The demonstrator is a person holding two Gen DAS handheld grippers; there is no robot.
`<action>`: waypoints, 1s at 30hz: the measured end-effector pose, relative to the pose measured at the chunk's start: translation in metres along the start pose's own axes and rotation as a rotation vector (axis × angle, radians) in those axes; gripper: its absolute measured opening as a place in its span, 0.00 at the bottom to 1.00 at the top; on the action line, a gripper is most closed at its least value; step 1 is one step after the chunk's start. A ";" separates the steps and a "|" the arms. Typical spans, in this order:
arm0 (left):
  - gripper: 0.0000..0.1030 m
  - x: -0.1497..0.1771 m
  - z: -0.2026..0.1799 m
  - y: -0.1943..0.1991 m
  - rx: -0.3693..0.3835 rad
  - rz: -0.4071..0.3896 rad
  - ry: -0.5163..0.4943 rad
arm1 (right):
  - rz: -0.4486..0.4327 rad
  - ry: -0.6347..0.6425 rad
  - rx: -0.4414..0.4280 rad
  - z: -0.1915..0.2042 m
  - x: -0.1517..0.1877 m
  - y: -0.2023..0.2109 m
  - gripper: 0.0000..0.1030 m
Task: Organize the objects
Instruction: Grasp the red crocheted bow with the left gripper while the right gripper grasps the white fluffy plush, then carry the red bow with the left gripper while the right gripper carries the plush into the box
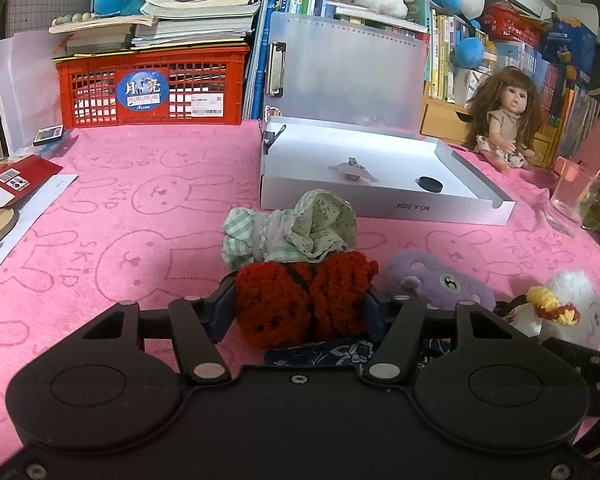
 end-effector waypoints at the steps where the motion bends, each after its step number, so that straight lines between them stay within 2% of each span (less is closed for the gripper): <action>1: 0.56 0.000 0.000 0.001 0.001 -0.002 0.001 | 0.000 -0.007 -0.003 -0.001 0.000 0.001 0.82; 3: 0.56 -0.002 0.000 0.003 0.003 -0.008 0.004 | -0.003 -0.027 -0.013 -0.003 -0.001 0.002 0.79; 16: 0.55 -0.026 -0.014 0.031 0.040 -0.105 -0.024 | -0.059 -0.038 0.016 -0.008 -0.014 0.010 0.78; 30: 0.55 -0.044 -0.018 0.033 0.054 -0.128 -0.033 | -0.102 -0.066 0.027 -0.021 -0.034 0.012 0.78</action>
Point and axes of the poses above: each gripper's, at about its wrist camera, not at the fingertips, and y roughly against the way its jaws point, z to its left, x to its underside, the point moved 7 cm from there along -y, roughly the way its jaws point, and after that the axes turned 4 degrees about -y, right-handed, at the moved point
